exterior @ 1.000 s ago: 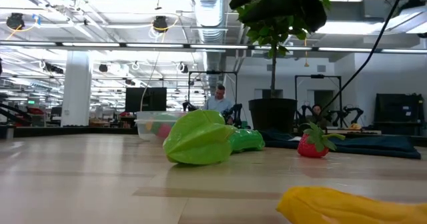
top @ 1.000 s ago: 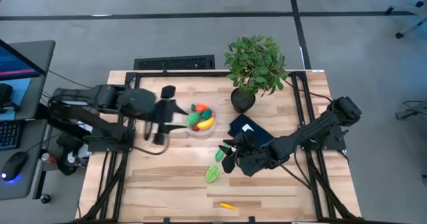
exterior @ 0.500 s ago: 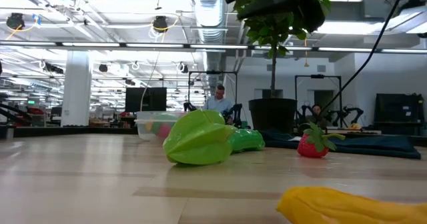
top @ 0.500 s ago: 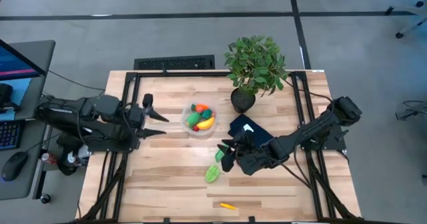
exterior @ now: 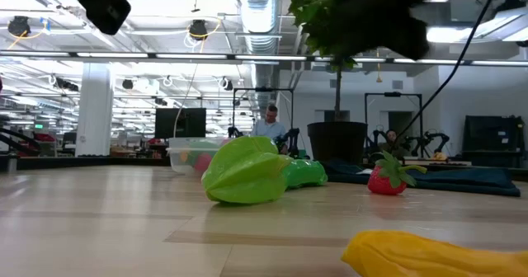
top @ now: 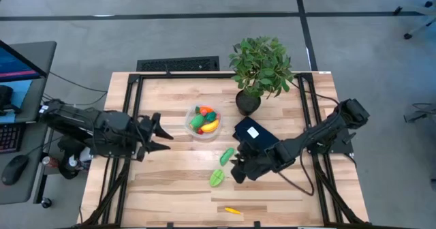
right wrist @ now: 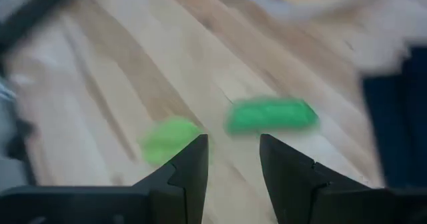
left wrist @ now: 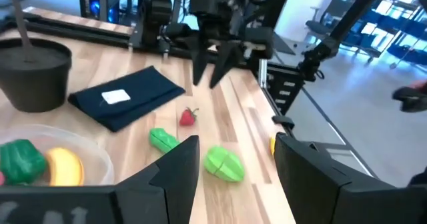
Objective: Pick and placing Produce into tupperware
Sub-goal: Put the red strawberry into the transparent bin
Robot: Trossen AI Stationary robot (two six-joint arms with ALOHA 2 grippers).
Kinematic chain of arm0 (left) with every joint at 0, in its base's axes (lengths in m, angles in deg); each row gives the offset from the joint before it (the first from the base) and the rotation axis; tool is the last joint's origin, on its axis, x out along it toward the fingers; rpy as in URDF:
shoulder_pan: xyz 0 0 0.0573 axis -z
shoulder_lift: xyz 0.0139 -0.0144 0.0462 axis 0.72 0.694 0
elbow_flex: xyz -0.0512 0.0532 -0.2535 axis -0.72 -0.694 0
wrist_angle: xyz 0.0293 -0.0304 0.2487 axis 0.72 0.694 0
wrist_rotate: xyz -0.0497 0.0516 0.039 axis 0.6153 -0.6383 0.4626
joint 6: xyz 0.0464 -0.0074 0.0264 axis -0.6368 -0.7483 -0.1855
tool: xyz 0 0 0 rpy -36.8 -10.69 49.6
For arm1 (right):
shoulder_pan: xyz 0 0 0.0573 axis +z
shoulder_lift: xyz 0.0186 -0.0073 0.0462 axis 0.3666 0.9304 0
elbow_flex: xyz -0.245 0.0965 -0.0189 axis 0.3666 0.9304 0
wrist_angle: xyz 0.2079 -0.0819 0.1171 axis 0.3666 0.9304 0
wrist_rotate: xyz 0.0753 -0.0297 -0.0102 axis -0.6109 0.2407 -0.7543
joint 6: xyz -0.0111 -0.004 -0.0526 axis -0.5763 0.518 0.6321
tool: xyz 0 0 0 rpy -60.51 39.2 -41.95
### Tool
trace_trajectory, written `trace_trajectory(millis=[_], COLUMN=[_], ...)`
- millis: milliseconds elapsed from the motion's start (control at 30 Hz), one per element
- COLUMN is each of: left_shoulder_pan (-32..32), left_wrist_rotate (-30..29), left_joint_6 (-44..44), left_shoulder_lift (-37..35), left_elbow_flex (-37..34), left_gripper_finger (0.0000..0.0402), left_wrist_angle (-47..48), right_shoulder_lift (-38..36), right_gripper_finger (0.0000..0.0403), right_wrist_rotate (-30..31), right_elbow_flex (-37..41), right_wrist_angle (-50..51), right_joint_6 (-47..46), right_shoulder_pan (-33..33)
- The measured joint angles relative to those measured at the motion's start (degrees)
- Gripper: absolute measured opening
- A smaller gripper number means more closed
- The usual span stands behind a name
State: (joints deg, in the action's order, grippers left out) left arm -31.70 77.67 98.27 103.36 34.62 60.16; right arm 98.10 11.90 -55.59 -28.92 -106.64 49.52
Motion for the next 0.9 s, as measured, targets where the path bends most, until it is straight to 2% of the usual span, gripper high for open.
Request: trace_trajectory(millis=[133, 300, 533, 733, 900], left_shoulder_pan=[0.6, 0.6, 0.6, 0.6, 0.6], left_wrist_rotate=[0.0, -3.1, -6.3, -6.3, -6.2], left_joint_6=[0.3, -1.0, -1.2, -1.2, -0.3], left_shoulder_lift=[0.0, 0.0, 0.0, 0.0, 0.0], left_elbow_flex=[-0.6, -0.6, -0.6, -0.6, -0.6], left_gripper_finger=[0.0183, 0.0183, 0.0183, 0.0183, 0.0183], left_wrist_angle=[-0.1, -0.2, 0.2, 1.3, 2.4], right_shoulder_lift=[0.0, 0.0, 0.2, 4.9, 9.2], right_gripper_finger=[0.0127, 0.0133, 0.0172, 0.0216, 0.0231], right_wrist_rotate=[-0.4, -0.6, -0.8, -0.4, -1.9], right_elbow_flex=[0.0, 0.0, 0.0, 0.0, -0.1], right_wrist_angle=[9.2, 12.5, 13.1, 11.6, 11.9], right_joint_6=[-8.1, -12.6, -9.9, -2.8, -7.6], right_shoulder_pan=[1.5, 1.3, 1.7, 4.4, 5.8])
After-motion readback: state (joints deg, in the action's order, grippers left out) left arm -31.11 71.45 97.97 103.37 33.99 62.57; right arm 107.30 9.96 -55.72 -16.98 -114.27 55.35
